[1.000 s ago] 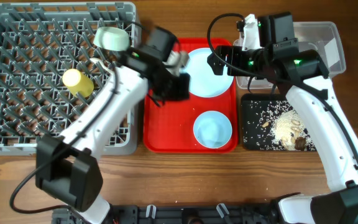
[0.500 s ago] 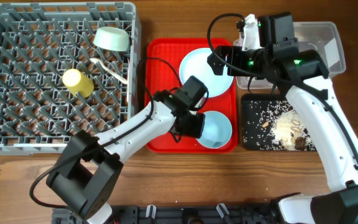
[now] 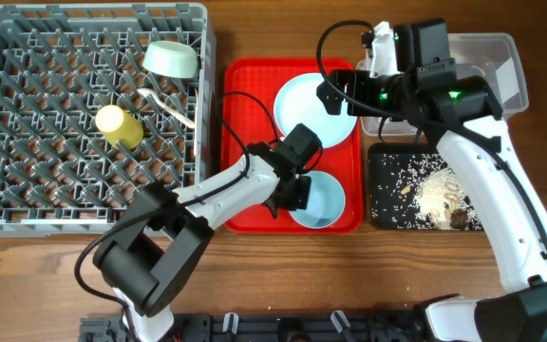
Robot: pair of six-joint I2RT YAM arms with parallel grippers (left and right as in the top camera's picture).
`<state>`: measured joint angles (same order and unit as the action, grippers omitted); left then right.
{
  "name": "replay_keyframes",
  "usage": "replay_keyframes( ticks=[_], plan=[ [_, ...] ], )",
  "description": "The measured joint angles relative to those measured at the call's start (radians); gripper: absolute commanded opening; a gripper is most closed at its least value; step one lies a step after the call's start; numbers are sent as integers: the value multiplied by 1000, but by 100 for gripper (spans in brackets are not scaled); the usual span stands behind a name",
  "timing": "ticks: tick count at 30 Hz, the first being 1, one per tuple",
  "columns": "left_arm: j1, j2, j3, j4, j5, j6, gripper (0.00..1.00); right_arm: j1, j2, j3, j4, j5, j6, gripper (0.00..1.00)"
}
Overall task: Sort waste into correct bins and load items into the dishwasher rack
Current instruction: 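Lower the left gripper and grasp the light-blue bowl's rim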
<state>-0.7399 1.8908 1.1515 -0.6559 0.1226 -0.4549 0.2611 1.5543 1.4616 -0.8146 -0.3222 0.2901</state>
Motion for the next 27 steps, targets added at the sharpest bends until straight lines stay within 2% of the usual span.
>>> replay_keyframes(
  ticks=[4, 5, 6, 7, 10, 11, 12, 13, 15, 17, 18, 19, 21, 23, 27],
  plan=[
    [29, -40, 3, -89, -150, 0, 21, 0, 0, 0, 0, 0, 0, 100],
    [46, -62, 3, -99, -209, 0, 27, 0, 0, 0, 0, 0, 0, 100],
    [65, -89, 4, -100, -268, 0, 49, 0, 0, 0, 0, 0, 0, 100],
    [88, -120, 7, -96, -336, -3, 58, 0, 0, 0, 0, 0, 0, 100],
    [139, -171, 16, -56, -441, 0, 63, 0, 0, 0, 0, 0, 0, 100],
    [152, -176, 20, -47, -455, 0, 62, 0, 0, 0, 0, 0, 0, 100],
    [171, -178, 21, -31, -475, 0, 55, 0, 0, 0, 0, 0, 0, 100],
    [181, -178, 21, -23, -488, 5, 43, 0, 0, 0, 0, 0, 0, 100],
    [192, -182, 25, -29, -483, 9, 26, 0, 0, 0, 0, 0, 0, 100],
    [192, -196, 27, -48, -401, 26, 20, 0, 0, 0, 0, 0, 0, 100],
    [189, -213, 27, -59, -315, 52, 18, 0, 0, 0, 0, 0, 0, 100],
    [179, -235, 28, -68, -198, 90, 31, 0, 0, 0, 0, 0, 0, 100],
    [140, -255, 36, -90, -42, 142, 44, 0, 0, 0, 0, 0, 0, 100],
    [86, -255, 37, -112, 41, 176, 46, 0, 0, 0, 0, 0, 0, 100],
    [21, -245, 18, -92, 90, 189, 44, 0, 0, 0, 0, 0, 0, 100]
  ],
)
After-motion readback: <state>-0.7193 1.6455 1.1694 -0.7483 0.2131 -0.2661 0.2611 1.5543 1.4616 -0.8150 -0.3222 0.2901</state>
